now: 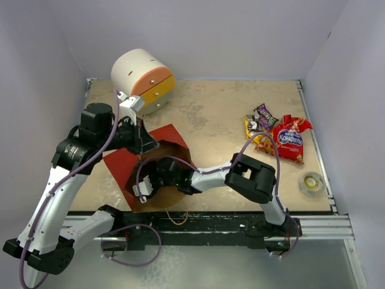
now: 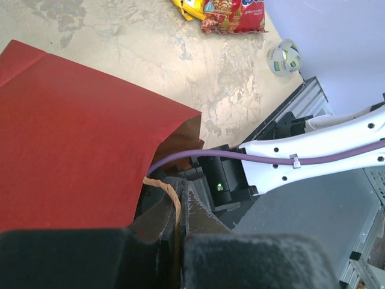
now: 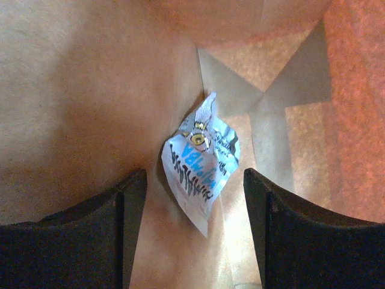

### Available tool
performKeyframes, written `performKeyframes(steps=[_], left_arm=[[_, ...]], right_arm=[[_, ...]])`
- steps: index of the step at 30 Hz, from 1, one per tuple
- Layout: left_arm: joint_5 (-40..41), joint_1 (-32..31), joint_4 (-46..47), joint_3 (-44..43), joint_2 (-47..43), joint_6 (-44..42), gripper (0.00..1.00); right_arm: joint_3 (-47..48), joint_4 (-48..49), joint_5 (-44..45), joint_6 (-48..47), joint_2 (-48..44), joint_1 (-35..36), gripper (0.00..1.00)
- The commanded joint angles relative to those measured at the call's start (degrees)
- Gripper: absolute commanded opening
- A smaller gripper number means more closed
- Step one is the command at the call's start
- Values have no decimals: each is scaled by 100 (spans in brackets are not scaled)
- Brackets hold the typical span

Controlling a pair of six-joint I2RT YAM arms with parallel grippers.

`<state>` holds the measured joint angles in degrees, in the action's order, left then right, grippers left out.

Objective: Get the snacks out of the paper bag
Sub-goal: Take out the snack from the paper bag.

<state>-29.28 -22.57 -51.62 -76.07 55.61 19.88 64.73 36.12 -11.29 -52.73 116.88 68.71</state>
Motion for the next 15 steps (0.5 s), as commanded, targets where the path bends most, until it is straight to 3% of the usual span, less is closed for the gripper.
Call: performKeyframes(steps=[1, 7, 15], left_arm=[[-52, -3, 216, -205, -59, -92, 0], [-91, -2, 313, -241, -51, 1, 0], [-4, -9, 266, -199, -85, 99, 0]], right_arm=[[350, -135, -17, -394, 62, -120, 67], [618, -84, -90, -376, 395, -178, 63], [913, 257, -162, -187, 846, -231, 35]])
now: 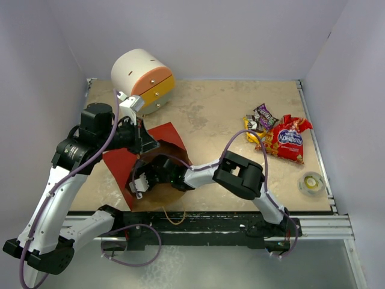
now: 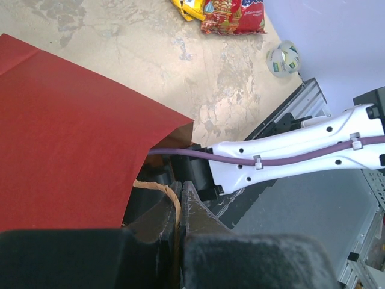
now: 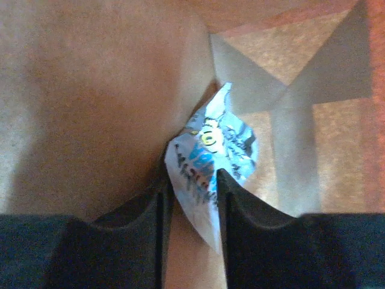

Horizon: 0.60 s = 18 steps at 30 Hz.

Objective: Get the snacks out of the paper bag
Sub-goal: Take out the snack from the paper bag.

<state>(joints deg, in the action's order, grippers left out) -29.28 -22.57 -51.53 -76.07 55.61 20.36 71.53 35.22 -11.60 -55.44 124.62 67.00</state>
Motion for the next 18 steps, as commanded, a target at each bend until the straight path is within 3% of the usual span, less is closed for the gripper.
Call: performKeyframes(steps=[1, 6, 13, 18], left_arm=[[27, -3, 247, -189, -99, 67, 0], [266, -4, 161, -105, -182, 176, 0], [908, -2, 137, 85, -337, 480, 0], [1054, 3, 493, 278, -384, 694, 0]], right_arm=[[257, 336, -140, 112, 101, -63, 29], [226, 177, -161, 294, -14, -112, 0], [-428, -3, -302, 1075, -1056, -125, 0], [-918, -640, -513, 1675, -2004, -111, 0]])
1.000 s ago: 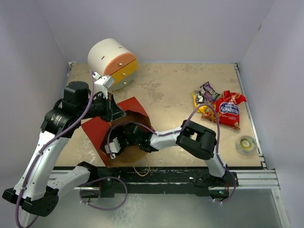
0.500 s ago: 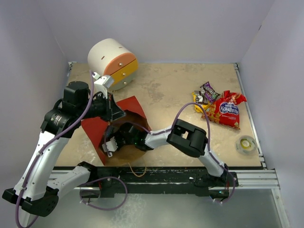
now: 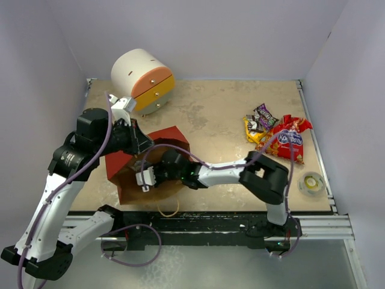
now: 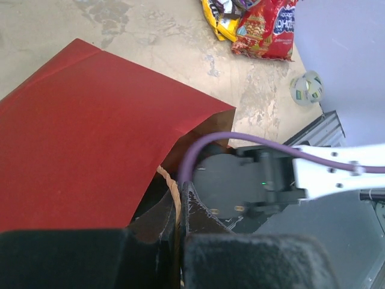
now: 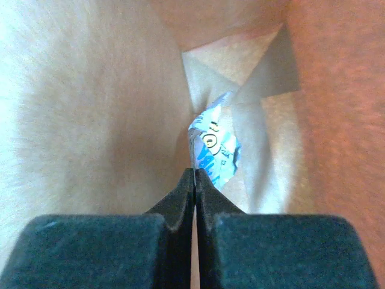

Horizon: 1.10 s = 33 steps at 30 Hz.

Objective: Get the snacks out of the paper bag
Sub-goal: Take out the snack from the paper bag, then place the snack at the center of the board.

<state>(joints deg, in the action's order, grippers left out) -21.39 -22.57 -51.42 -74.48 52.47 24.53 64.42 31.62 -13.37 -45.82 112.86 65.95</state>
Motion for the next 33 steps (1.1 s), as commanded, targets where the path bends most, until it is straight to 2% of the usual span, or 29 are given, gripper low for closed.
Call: performKeyframes(steps=[1, 5, 9, 14, 18, 22, 25, 29, 31, 33], left_arm=[[287, 1, 540, 132, -67, 312, 0], [205, 6, 723, 124, -6, 413, 0], [-183, -1, 1010, 65, 171, 568, 0], [-827, 6, 1647, 79, 533, 1045, 0], [-1247, 7, 2340, 81, 865, 1539, 0], [-1567, 7, 3038, 57, 1191, 2018, 0], [-1791, 6, 3727, 103, 1419, 2515, 0], [-2074, 6, 4688, 31, 1808, 3201, 0], [-2137, 1, 4967, -93, 2016, 3522, 0], [-2227, 7, 5277, -196, 2238, 3809, 0]], right_arm=[[-324, -355, -341, 905, -1019, -12, 0], [-622, -808, -420, 1514, -1934, -3, 0], [-858, -1867, -166, 1783, -2896, -4, 0], [-911, -3392, 594, 1203, -4443, -3, 0], [-817, -4097, 1321, 1043, -5821, -3, 0], [-390, -4748, 2260, 682, -6567, -10, 0], [-280, -4579, 3320, 547, -6803, -6, 0], [-618, -3175, 4827, -29, -6847, -136, 0], [-864, -2543, 5036, -65, -6729, -571, 0], [-797, -2368, 4964, 503, -6520, -1336, 0]])
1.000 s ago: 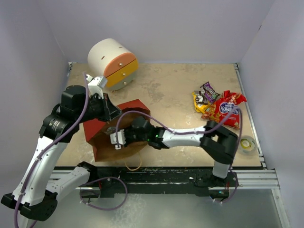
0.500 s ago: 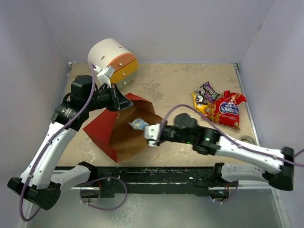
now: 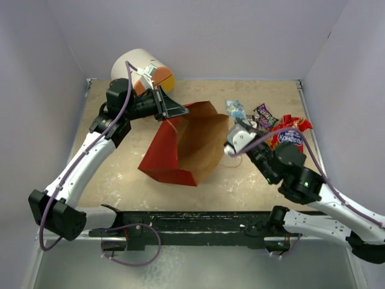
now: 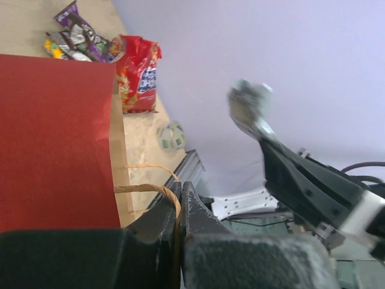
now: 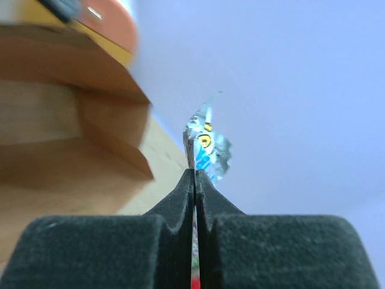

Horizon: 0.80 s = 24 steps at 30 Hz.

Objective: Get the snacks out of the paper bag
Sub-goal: Place the snack at the center of the board, then adjust the paper bag at the center of the board.

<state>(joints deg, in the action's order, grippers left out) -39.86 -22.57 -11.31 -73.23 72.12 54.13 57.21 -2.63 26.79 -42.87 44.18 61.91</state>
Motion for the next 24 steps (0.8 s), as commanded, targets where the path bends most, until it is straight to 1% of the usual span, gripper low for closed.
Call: performKeyframes(steps=[1, 3, 5, 8, 11, 14, 17, 18, 20, 24], left_arm=[[-428, 6, 1399, -408, 366, 989, 0], [-519, 2, 1614, -498, 528, 1231, 0], [-548, 13, 1817, -522, 627, 1439, 0], [-562, 48, 1935, -476, 668, 1666, 0], [-528, 162, 2196, -265, 599, 2020, 0], [-284, 107, 2754, -17, 664, 2598, 0], [-430, -33, 2960, -366, 1084, 2812, 0], [-557, -73, 3054, -574, 1244, 2906, 0], [-662, -163, 3494, -734, 1518, 3251, 0], [-603, -449, 4267, -807, 1853, 3805, 0]], right_arm=[[-36, 1113, 865, 521, 442, -1310, 0], [-13, 1202, 710, 973, 670, -1938, 0], [-34, 1326, 684, 1144, 893, -2400, 0], [-5, 1370, 649, 1386, 1263, -2876, 0], [1, 1420, 383, 1754, 1541, -3325, 0], [-25, 1589, 162, 2098, 1731, -3677, 0], [1, 1584, 38, 2378, 1928, -3960, 0], [150, 1567, 36, 2436, 1969, -4036, 0], [246, 1528, 65, 2574, 2020, -4190, 0], [295, 1364, 1, 2772, 2037, -4458, 0]])
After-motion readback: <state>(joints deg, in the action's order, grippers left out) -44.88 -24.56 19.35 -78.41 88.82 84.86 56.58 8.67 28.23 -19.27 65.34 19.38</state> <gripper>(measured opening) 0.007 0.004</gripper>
